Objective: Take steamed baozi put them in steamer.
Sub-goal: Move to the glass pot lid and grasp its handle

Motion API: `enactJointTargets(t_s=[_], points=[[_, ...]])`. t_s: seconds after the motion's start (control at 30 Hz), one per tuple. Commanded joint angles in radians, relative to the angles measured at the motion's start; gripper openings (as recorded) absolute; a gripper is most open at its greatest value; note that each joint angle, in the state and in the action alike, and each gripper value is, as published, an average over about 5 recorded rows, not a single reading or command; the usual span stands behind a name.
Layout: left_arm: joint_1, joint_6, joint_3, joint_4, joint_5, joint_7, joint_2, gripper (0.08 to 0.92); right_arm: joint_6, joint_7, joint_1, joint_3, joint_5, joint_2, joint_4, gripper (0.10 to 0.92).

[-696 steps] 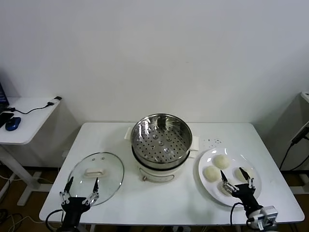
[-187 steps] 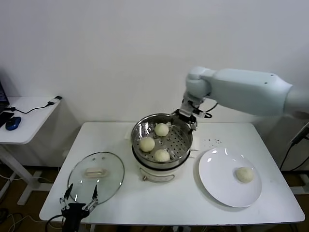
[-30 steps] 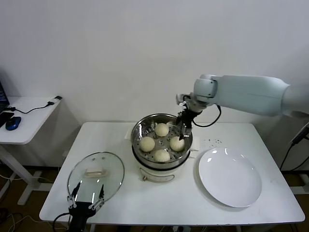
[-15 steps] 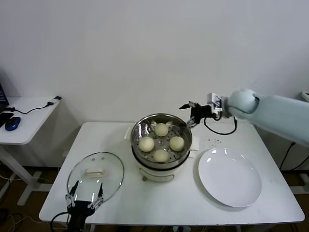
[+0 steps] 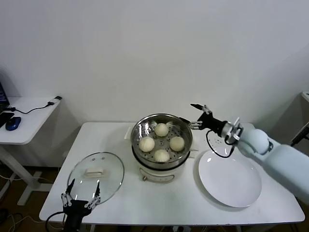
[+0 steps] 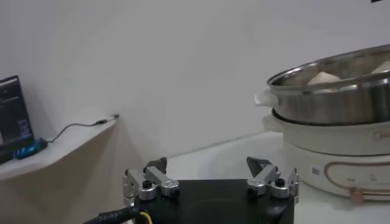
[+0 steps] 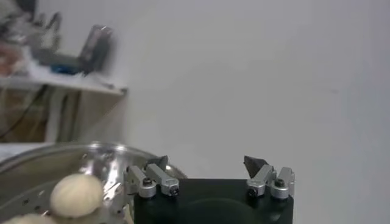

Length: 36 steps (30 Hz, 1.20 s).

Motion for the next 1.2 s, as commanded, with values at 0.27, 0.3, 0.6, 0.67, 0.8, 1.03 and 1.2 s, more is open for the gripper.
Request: enactJointTargets(t_s=[0.27, 0.3, 0.6, 0.67, 0.8, 1.03, 1.2], points=[[-0.06, 0.032, -0.071, -0.008, 0.935, -0.048, 0.047, 0.823, 0.003, 0.057, -0.894, 0.939, -0.201, 0.345, 0.149, 0.823], [-0.058, 0.044, -0.07, -0.004, 1.036, -0.052, 0.054, 0.823, 0.006, 0.054, -0.907, 0.949, -0.202, 0.359, 0.148, 0.823], [-0.164, 0.095, 0.004, 0.185, 1.415, -0.13, 0.102, 0.823, 0.054, 0.024, -0.965, 0.987, -0.239, 0.447, 0.093, 0.823], [-0.203, 0.098, 0.018, 0.243, 1.395, -0.172, 0.105, 0.823, 0.057, 0.02, -0.972, 0.991, -0.255, 0.456, 0.087, 0.823], [-0.248, 0.126, 0.051, 0.32, 1.323, -0.203, 0.108, 0.823, 0.06, 0.018, -0.977, 1.0, -0.28, 0.464, 0.073, 0.823], [-0.316, 0.165, 0.106, 0.42, 1.283, -0.219, 0.098, 0.823, 0.061, 0.021, -0.968, 1.012, -0.308, 0.474, 0.054, 0.823], [-0.376, 0.188, 0.133, 0.485, 1.304, -0.216, 0.096, 0.823, 0.064, 0.021, -0.961, 1.015, -0.33, 0.482, 0.038, 0.823]])
